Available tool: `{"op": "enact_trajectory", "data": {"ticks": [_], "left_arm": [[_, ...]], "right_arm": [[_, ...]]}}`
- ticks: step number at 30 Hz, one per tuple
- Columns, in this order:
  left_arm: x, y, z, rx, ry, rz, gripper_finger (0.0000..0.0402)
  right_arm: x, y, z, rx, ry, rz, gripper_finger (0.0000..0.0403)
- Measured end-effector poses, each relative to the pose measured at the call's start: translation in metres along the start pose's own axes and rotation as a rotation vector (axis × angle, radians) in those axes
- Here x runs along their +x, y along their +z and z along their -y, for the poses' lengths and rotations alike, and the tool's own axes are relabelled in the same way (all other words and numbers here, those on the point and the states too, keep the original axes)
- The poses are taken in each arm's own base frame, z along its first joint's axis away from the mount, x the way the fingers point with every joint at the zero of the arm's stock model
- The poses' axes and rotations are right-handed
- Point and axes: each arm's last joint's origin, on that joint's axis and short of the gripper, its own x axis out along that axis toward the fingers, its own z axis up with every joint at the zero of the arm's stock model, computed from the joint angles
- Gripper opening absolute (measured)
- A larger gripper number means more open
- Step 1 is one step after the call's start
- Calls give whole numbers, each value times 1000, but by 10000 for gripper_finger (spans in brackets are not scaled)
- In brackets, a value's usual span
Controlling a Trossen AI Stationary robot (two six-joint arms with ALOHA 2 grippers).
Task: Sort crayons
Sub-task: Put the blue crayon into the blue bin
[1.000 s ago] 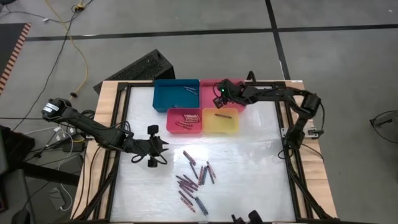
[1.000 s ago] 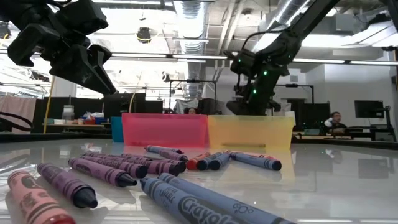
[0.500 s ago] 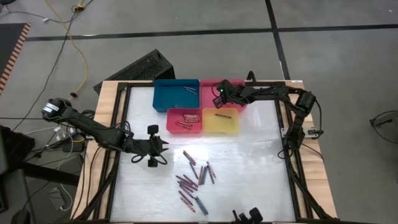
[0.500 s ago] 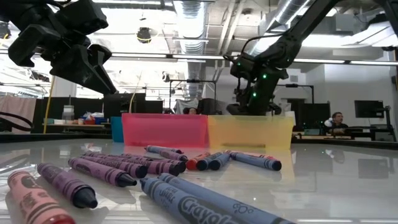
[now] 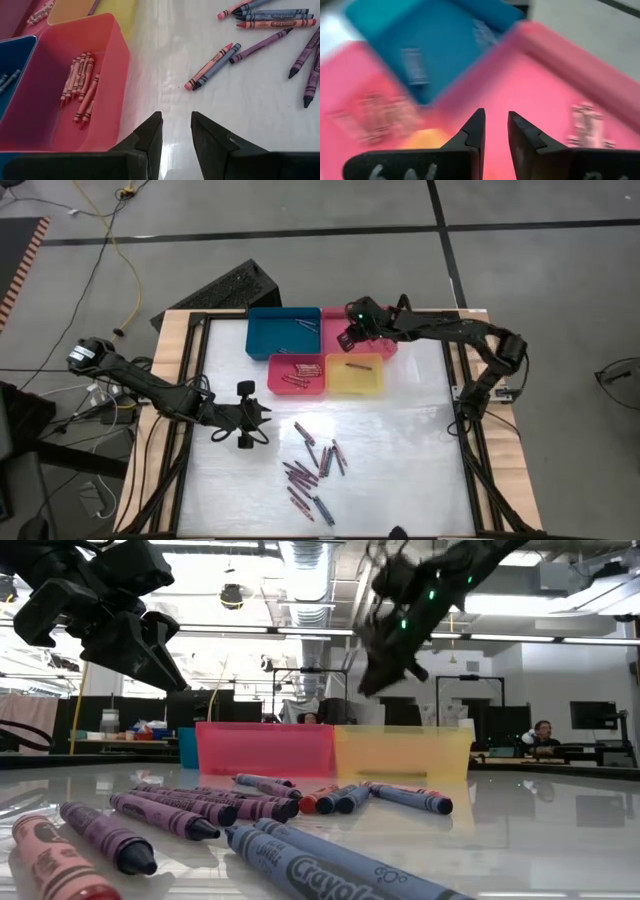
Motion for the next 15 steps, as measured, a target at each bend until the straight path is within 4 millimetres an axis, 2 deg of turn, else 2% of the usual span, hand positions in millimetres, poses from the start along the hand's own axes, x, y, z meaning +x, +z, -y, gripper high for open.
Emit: {"op": "enact_trajectory", "data": {"ticks": [3,6,11,15], "left_arm": [[0,0,0,-1,0,0,94],[0,0,0,-2,0,0,94],[0,0,0,-2,0,1,94],[0,0,0,-7,0,3,94]], "right_arm": [[-22,5,-19,-28,111,24,79],[-43,2,-42,-73,228,37,79],[-64,-18,-86,-175,356,23,79],[-71,-41,-120,-258,440,-13,79]]}}
